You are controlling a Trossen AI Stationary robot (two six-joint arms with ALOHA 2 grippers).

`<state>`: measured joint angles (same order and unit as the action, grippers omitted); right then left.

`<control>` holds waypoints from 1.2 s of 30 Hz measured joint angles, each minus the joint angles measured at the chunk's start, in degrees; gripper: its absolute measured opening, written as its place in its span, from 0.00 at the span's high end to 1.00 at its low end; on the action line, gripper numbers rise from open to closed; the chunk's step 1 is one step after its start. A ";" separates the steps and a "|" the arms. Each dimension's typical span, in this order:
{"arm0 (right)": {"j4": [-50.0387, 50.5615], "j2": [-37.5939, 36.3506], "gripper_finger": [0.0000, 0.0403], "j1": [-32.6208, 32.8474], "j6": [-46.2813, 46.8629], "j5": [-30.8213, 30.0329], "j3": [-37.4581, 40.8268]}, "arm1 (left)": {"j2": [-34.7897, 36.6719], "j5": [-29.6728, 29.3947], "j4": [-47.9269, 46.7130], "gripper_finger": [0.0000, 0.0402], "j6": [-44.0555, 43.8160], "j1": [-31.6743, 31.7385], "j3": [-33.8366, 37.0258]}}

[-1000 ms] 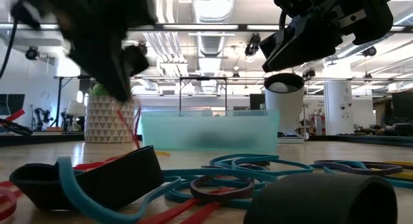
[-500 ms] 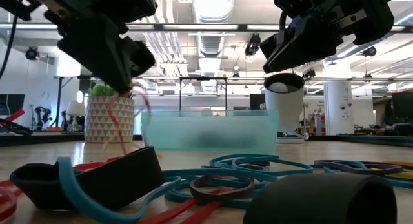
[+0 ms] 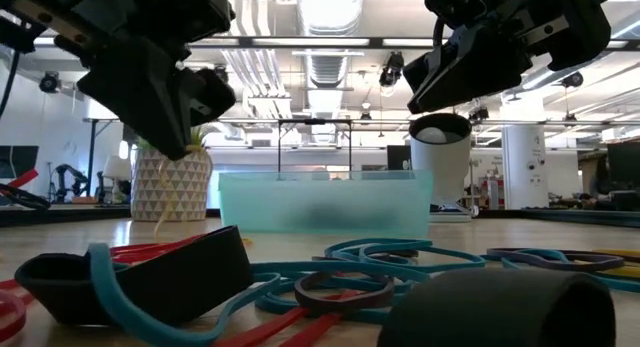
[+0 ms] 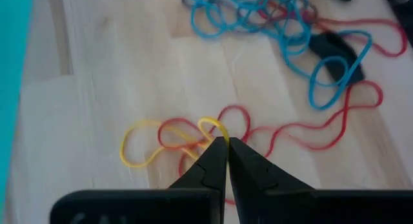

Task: Pick and place rubber bands into bin
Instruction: Put the yellow rubber band into the green bin

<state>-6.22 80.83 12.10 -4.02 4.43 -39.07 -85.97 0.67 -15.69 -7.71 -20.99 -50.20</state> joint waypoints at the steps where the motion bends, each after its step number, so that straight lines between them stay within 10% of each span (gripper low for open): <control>1: -0.02 -0.01 0.86 0.00 -0.01 0.00 0.00 | 0.27 -0.10 0.10 1.00 0.72 0.00 -0.58; 11: 0.03 -0.01 0.86 0.00 -0.43 0.00 0.20 | 8.97 -7.68 0.77 1.00 11.39 -0.04 -6.52; 21: 0.02 -0.01 0.86 0.00 -0.64 0.00 0.48 | 18.91 -28.01 7.30 1.00 28.20 1.28 -6.73; 36: -0.02 -0.01 0.86 0.00 -0.46 0.00 0.50 | 10.78 -28.29 10.32 1.00 32.04 20.06 -5.60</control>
<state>-6.24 80.82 12.10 -4.48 4.43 -38.57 -75.20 -27.62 -5.37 24.34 -0.93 -55.80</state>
